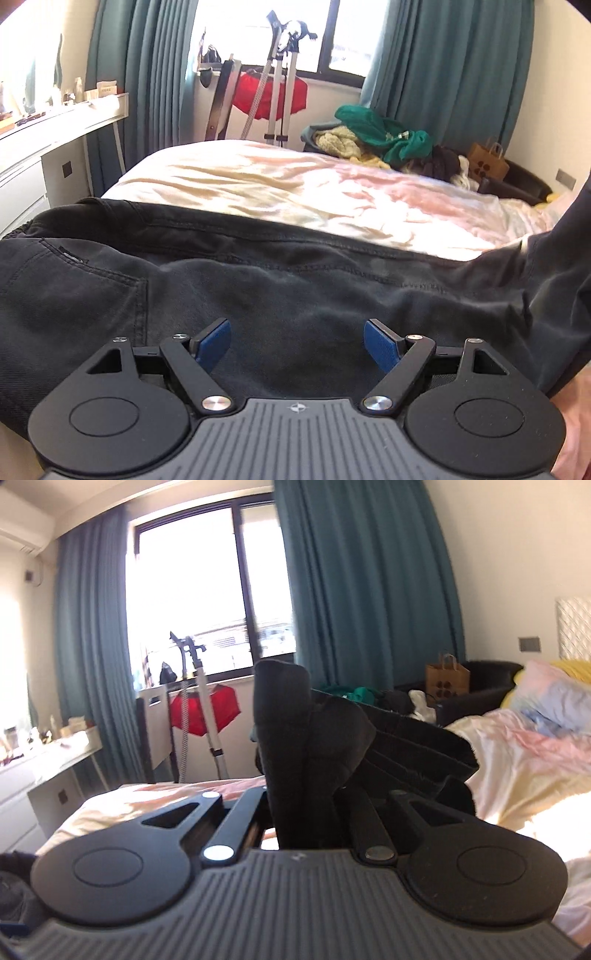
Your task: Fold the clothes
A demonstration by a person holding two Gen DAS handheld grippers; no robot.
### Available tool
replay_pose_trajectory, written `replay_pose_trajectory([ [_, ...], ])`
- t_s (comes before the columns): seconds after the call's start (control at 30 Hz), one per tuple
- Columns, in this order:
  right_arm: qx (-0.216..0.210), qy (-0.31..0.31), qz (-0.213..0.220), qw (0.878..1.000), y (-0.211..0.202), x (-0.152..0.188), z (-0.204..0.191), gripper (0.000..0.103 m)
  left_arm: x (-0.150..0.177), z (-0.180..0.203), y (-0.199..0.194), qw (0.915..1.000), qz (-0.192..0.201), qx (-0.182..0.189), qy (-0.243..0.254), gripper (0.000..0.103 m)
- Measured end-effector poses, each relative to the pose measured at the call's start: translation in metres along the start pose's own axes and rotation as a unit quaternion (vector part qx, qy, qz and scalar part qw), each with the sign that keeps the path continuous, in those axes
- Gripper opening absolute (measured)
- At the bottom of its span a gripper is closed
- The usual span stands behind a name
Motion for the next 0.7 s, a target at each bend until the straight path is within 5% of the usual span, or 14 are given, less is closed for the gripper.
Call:
replay_pose_trajectory([
  [0.2, -0.097, -0.084, -0.028, 0.991, -0.032, 0.073, -0.116, 0.009, -0.019, -0.026, -0.031, 0.9894, 0.042, 0.092, -0.105, 0.081],
  [0.33, -0.148, -0.19, -0.119, 0.963, -0.043, 0.159, -0.17, 0.009, -0.01, -0.031, -0.022, 0.966, 0.011, 0.182, -0.183, 0.082],
  [0.4, -0.155, -0.246, -0.137, 0.947, -0.049, 0.191, -0.182, 0.009, -0.006, -0.032, -0.013, 0.9618, -0.002, 0.19, -0.197, 0.083],
  [0.7, -0.153, -0.224, -0.119, 0.955, -0.063, 0.178, -0.163, 0.01, 0.012, -0.023, 0.032, 0.9555, -0.058, 0.205, -0.204, 0.084],
])
Point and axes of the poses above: each gripper's, at about its wrist camera, not at the fingertips, and y roughly the way its jaws point, z to its right, x to its underside, the point moved 9 cm from there along y, roughly the way its jaws point, and after that the axes turned 12 degrees about x, right-handed, at the moved point
